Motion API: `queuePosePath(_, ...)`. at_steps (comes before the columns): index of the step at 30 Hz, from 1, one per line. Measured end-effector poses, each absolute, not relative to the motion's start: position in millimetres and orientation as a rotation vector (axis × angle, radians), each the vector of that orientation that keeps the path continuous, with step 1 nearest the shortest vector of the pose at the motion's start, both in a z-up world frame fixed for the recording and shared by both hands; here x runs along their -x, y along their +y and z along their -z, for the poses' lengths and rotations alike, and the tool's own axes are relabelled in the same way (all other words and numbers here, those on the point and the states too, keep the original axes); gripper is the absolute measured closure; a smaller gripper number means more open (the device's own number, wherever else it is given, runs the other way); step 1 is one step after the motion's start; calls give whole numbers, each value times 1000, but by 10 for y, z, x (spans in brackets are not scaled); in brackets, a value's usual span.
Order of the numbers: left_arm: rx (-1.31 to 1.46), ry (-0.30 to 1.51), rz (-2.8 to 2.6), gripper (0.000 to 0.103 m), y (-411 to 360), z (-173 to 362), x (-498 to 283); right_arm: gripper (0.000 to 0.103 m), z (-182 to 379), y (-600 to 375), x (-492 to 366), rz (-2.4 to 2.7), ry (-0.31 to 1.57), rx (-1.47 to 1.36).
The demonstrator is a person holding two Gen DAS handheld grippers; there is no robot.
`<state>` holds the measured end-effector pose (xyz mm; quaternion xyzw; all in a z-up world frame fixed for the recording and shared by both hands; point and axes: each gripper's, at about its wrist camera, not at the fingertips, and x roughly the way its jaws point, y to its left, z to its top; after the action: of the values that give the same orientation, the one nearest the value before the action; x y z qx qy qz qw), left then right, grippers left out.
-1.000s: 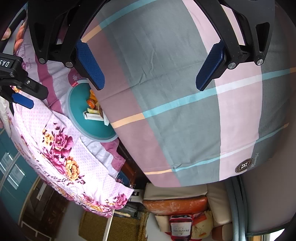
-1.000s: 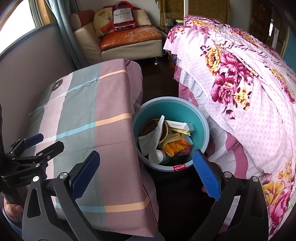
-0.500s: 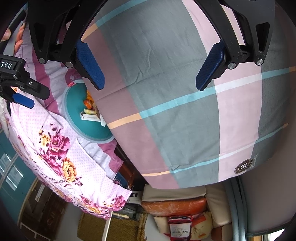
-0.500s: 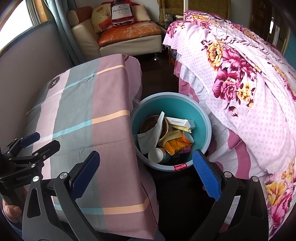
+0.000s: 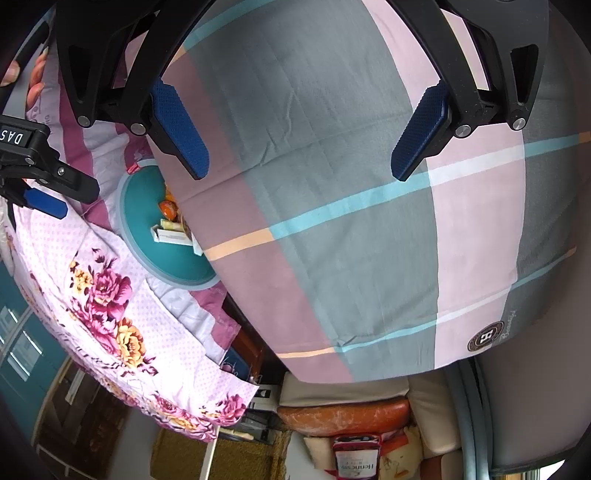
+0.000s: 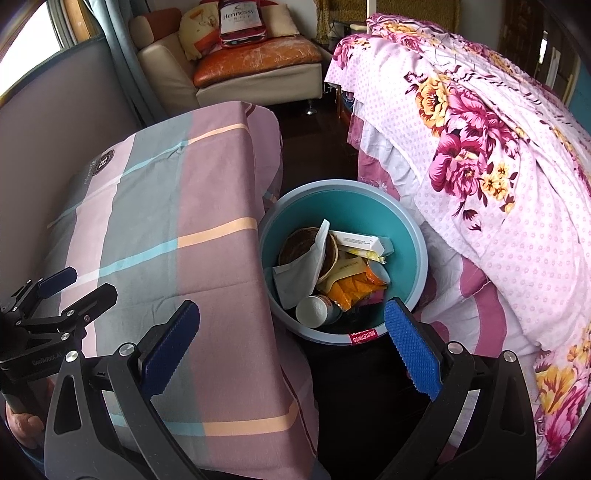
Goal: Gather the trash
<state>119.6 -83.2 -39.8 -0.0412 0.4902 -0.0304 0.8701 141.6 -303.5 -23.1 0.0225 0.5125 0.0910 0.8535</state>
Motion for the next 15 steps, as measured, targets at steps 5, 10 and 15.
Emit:
queuePosePath(5, 83, 1033, 63, 4, -837, 439, -1209, 7, 275, -3026, -1443, -191, 1083, -52)
queuePosePath(10, 72, 1038, 63, 4, -864, 473, -1214, 7, 321, -3041, -1471, -187, 1091, -59)
queuePosePath(15, 58, 1051, 69, 4, -904, 516, -1228, 7, 371, -3067, -1492, -184, 1100, -65)
